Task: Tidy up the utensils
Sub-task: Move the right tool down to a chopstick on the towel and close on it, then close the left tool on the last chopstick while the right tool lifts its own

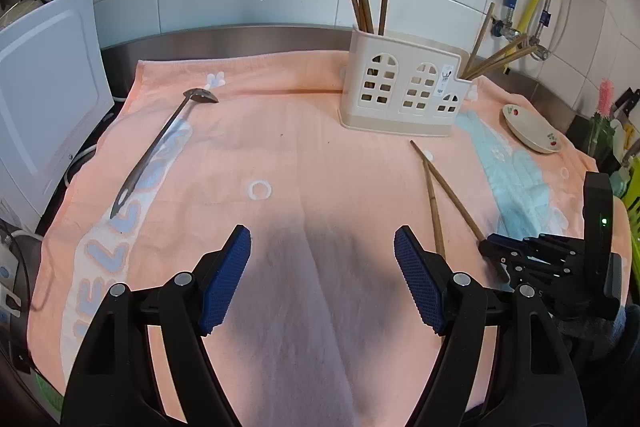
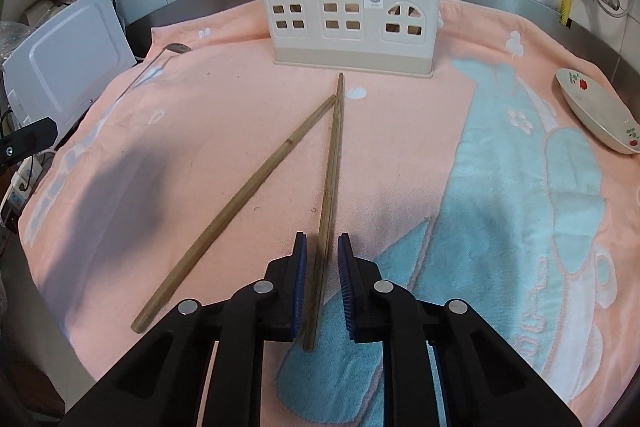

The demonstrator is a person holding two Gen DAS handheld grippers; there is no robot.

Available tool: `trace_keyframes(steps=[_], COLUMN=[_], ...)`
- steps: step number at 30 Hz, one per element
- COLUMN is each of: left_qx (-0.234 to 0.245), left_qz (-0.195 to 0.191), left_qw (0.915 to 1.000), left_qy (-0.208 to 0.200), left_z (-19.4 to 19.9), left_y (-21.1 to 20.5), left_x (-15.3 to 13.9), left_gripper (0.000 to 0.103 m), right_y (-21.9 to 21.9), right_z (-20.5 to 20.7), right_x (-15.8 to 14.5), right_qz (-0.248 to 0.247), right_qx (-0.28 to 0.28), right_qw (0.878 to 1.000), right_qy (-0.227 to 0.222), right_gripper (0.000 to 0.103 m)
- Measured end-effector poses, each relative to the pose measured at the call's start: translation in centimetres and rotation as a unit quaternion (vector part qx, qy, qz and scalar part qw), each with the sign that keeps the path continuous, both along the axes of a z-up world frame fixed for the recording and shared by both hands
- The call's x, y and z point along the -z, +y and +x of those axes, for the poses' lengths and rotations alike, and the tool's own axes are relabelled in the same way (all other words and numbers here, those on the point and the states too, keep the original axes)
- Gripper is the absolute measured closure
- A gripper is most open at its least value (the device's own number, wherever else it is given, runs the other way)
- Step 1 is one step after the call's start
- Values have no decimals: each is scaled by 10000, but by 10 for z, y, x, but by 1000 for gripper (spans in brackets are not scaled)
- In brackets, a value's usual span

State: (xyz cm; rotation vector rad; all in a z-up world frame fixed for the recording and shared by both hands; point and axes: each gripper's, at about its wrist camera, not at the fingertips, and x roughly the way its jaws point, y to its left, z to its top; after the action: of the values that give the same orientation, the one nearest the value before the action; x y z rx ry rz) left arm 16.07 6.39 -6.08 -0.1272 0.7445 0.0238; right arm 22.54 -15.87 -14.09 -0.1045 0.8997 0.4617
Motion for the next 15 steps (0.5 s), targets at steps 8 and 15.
trace_keyframes(steps=[8,15], left_qx=[-4,84], left_qz=[-24,11], left_qw=[10000,9998], left_qy=[75,158], left_z=[2,0], left_y=[1,-5], left_x=[5,11], left_gripper=[29,29], right_y=[9,6], right_z=[-3,-3], right_x=[3,2], right_qz=[-382,-407], right_qx=[-3,37], right_qw=[9991,9988], right_qy=[-206,-257], right_gripper=[93,96])
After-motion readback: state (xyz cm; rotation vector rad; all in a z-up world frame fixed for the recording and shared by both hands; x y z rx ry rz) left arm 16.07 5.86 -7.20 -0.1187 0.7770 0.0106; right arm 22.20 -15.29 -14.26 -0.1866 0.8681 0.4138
